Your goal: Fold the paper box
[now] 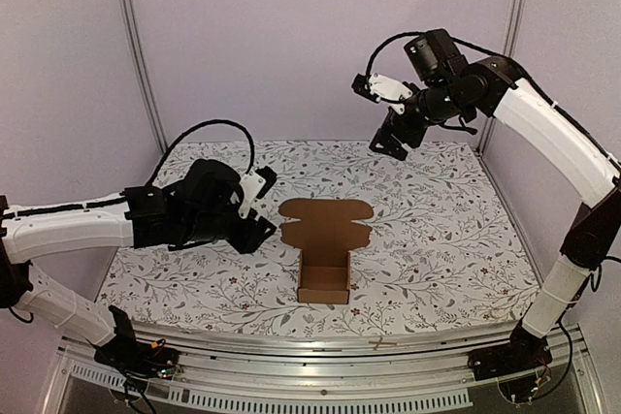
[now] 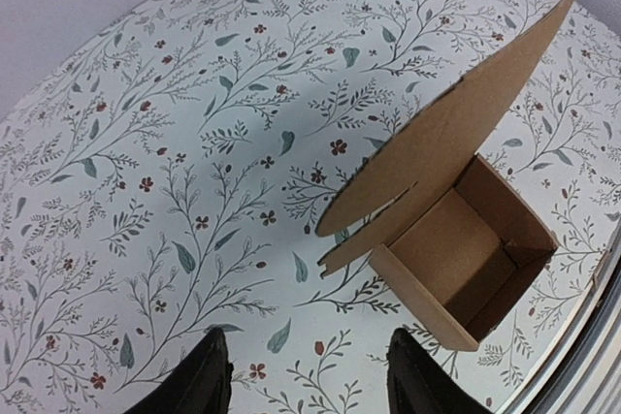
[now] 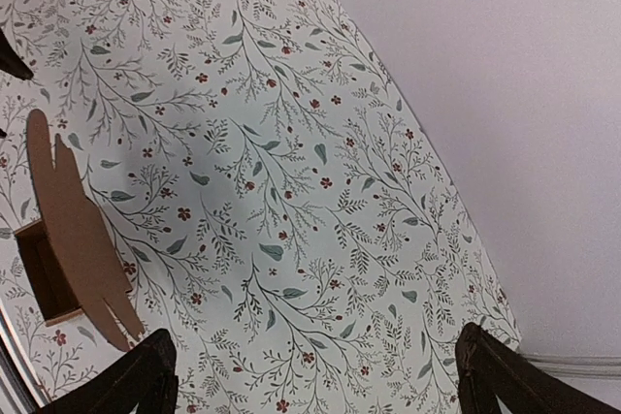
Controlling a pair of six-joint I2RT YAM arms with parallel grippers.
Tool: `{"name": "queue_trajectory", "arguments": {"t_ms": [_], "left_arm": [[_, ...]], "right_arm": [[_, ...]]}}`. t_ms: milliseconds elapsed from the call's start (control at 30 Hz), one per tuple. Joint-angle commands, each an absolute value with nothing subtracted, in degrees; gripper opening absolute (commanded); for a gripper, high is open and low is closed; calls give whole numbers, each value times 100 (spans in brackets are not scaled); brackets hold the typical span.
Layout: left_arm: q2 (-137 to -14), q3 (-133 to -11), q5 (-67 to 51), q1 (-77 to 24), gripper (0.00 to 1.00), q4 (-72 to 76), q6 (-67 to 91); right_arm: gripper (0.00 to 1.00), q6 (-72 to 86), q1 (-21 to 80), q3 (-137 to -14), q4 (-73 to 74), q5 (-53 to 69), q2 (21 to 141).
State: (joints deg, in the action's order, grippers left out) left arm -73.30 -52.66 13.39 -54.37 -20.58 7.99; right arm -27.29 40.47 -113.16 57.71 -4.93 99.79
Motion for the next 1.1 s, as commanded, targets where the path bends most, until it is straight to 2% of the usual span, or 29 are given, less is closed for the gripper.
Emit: {"name": "queue_trajectory", "arguments": {"t_ms": [0,133,300,733,933,1067], "left_arm": [[-7367,-5180,1433,-5619,56,-1902,1415],[-7019,-4632,1843,-6042,59,-1331,1623],[-7063,-4535,1964,-6158,57,-1414,1731],[-7086,-4305,1987,-6093,52,-1147,1768],[-7094,-4212,1690,-5802,50,-981,1623],[-7113,-4031,1134,-5524,49,-459,1424]], "right_arm": [[99,-2610,4292,-10965,6064,638,9554],[99,-2593,4426,-10358,5917,611,9352],[97,-2747,4643,-10149,5932,575,9461],[88,-2965,5061,-10835,5950,343,10514],[73,-3014,5272,-11096,5959,267,10965],[54,-3097,5312,-11139,5976,184,11129]]}}
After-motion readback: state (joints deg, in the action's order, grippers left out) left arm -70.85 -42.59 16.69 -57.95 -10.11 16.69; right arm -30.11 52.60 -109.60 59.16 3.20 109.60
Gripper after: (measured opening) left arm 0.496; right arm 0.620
